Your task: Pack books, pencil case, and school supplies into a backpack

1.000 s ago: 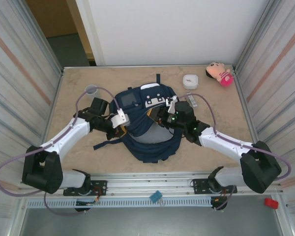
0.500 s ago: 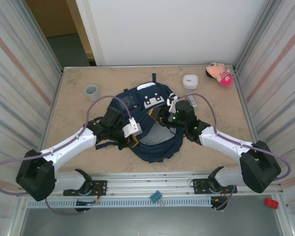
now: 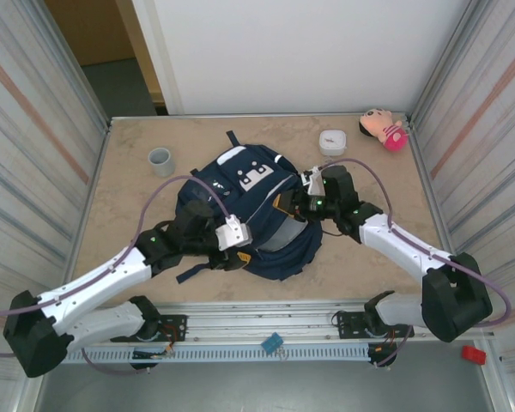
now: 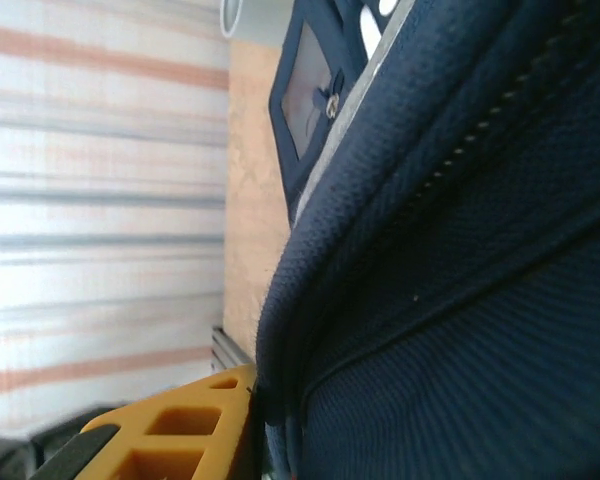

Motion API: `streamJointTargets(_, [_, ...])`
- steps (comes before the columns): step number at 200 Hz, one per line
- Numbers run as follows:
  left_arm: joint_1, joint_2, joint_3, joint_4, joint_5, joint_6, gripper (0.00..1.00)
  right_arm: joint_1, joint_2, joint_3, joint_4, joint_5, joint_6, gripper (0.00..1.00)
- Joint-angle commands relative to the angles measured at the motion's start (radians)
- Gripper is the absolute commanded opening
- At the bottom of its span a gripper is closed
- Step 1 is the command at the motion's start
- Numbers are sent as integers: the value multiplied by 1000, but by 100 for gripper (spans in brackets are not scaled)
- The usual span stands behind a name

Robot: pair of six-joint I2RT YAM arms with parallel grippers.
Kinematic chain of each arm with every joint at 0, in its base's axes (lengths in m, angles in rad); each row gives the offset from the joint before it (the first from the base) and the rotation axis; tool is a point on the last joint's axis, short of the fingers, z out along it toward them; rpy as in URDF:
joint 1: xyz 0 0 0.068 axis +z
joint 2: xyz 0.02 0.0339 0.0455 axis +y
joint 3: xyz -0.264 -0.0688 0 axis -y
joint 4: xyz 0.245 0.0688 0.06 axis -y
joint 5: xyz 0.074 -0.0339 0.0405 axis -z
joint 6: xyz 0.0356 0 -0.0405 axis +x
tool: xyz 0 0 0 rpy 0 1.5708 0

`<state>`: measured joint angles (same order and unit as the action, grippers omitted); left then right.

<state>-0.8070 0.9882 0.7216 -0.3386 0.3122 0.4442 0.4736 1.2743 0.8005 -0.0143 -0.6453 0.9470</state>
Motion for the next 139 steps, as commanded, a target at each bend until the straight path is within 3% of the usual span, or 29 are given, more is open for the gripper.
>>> streamJointTargets(1, [2, -17, 4, 12, -191, 183, 72, -48, -27, 90, -186, -182, -201, 25])
streamJointTargets(31, [6, 57, 3, 72, -233, 262, 82, -75, -6, 130, -229, -248, -239, 25])
streamJointTargets(63, [12, 156, -8, 204, -229, 255, 82, -77, 7, 146, -226, -269, -240, 24])
streamJointTargets(73, [18, 184, -12, 242, -220, 249, 73, -78, 11, 149, -227, -269, -240, 24])
streamJointTargets(91, [35, 225, 6, 250, -180, 239, 41, -80, 12, 161, -242, -260, -244, 25])
streamJointTargets(123, [49, 217, 34, 216, -110, 199, 2, -87, -38, 166, -319, -171, -266, 30])
streamJointTargets(139, [52, 194, 34, 228, -99, 144, 0, -82, -76, 168, -390, -95, -274, 31])
